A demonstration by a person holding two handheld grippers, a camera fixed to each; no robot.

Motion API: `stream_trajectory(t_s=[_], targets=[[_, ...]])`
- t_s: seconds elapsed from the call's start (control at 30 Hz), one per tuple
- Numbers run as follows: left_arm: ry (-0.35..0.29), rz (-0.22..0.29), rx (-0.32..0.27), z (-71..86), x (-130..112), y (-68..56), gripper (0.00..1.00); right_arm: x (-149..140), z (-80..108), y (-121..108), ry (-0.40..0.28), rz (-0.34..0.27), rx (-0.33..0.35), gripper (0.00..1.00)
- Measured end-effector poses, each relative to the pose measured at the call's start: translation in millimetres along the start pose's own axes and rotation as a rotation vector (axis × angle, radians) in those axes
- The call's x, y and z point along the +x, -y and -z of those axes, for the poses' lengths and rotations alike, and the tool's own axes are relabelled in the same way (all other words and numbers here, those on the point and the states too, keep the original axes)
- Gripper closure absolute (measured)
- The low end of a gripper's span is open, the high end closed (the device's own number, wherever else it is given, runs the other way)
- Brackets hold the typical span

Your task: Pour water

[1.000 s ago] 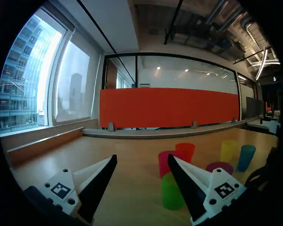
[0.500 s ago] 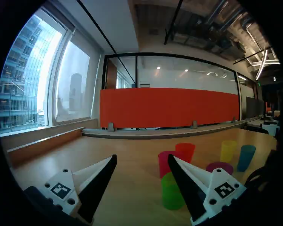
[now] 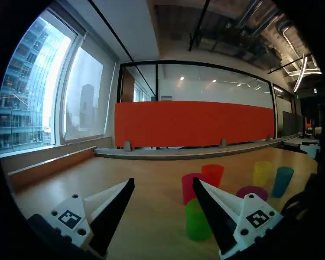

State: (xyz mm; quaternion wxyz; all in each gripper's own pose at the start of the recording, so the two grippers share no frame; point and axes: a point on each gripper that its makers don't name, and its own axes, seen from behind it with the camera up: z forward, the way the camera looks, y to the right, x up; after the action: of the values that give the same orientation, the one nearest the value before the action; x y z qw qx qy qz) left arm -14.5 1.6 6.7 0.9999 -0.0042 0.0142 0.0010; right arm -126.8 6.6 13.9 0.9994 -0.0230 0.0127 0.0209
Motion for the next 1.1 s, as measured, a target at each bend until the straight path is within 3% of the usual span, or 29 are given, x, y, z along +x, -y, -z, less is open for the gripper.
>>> stream_trajectory(t_s=[1.1], targets=[[0.0,0.0,0.0,0.2,-0.6,0.2,0.0,-1.2,2.2,0.7,0.003,0.0,0.002,0.0]])
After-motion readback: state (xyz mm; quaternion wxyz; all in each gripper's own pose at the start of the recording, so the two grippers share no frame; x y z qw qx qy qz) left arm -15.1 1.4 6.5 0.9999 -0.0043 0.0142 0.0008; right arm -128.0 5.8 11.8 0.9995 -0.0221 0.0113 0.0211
